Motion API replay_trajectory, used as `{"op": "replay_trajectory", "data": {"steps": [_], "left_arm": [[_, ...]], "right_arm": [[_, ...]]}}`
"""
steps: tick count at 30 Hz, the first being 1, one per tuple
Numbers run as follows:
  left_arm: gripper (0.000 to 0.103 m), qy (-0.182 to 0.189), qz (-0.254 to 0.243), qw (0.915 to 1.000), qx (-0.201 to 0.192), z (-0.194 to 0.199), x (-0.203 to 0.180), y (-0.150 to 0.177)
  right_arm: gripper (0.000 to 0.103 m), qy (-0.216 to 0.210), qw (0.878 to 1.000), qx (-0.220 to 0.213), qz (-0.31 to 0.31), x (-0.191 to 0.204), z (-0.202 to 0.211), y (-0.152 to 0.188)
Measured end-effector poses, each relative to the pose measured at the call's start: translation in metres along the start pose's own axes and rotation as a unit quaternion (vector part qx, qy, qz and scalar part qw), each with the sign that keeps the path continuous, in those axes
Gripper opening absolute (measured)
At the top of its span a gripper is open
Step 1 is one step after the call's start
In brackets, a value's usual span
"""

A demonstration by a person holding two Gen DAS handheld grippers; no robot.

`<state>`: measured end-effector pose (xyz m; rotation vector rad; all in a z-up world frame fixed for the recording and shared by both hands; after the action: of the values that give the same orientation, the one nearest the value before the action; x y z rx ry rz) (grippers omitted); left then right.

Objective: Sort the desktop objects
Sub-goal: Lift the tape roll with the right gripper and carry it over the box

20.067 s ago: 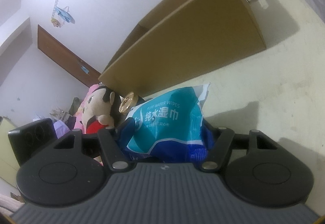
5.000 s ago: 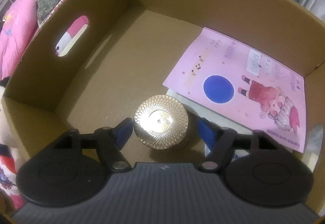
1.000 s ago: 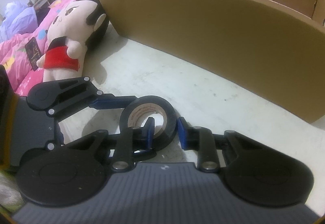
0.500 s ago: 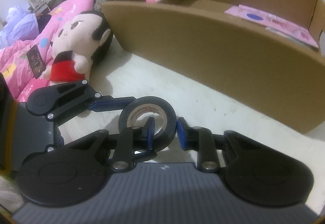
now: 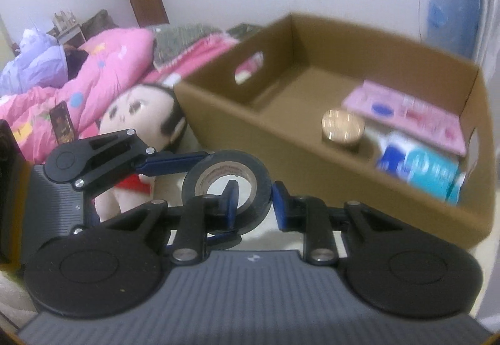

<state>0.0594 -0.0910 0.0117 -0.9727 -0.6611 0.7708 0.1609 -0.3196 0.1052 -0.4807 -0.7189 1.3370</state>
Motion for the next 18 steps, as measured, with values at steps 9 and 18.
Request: {"op": "replay_trajectory", "data": {"steps": [9, 18], "left_arm": [[0.066, -0.016, -0.021, 0.9994, -0.021, -0.02, 0.028, -0.04], [0.066, 0.003, -0.009, 0.9998, 0.02, -0.047, 0.049, -0.039]], "right_arm": [[0.023, -0.002, 1.0, -0.019, 0.011, -0.011, -0.001, -0.058], [0.023, -0.03, 0.998, 0.025, -0.047, -0.056, -0.043, -0.09]]}}
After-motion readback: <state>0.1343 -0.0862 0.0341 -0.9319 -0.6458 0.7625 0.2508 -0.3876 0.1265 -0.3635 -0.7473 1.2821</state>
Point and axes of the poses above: each gripper's, at about its wrist camera, not at the fingertips, and z roughly against the way its jaws point, x to its left, y to its underside, the point moved 1 cm from there along -z, roughly the way its jaws point, and after that the axes turned 1 degree about -z, right-handed, at the moved point
